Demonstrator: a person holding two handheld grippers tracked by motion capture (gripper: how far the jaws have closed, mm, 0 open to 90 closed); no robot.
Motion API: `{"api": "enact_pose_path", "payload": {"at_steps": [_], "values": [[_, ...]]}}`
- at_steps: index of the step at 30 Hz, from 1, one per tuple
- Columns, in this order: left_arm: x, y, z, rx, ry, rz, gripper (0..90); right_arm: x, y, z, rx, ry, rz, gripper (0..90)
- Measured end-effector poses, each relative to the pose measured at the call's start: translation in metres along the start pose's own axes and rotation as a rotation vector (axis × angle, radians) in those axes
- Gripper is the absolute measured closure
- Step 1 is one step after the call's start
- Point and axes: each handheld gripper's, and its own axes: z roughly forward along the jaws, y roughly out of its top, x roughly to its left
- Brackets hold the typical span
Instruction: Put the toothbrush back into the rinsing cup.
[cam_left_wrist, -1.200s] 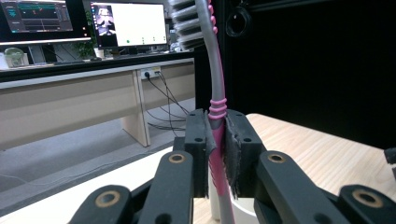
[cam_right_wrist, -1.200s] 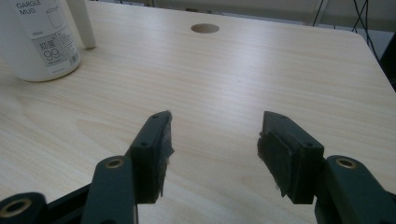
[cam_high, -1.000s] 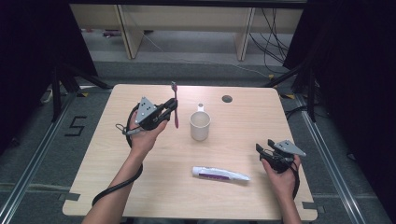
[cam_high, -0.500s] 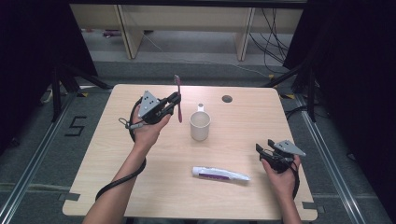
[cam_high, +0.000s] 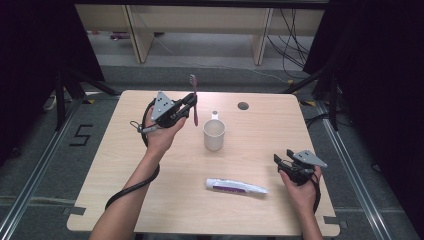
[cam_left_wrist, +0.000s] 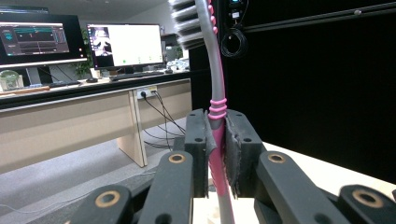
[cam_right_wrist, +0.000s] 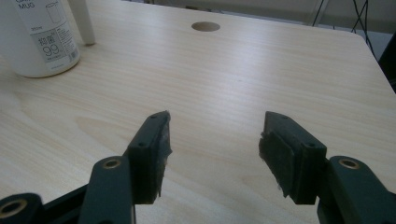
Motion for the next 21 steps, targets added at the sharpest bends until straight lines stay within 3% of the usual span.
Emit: {"api": "enact_pose_path", "payload": {"at_steps": [21], "values": [[0.001,0.007,0.021,-0.006,0.003,-0.002,80.1,0.0,0.0,0.0,0.002,0.0,-0.001,42.9]]}}
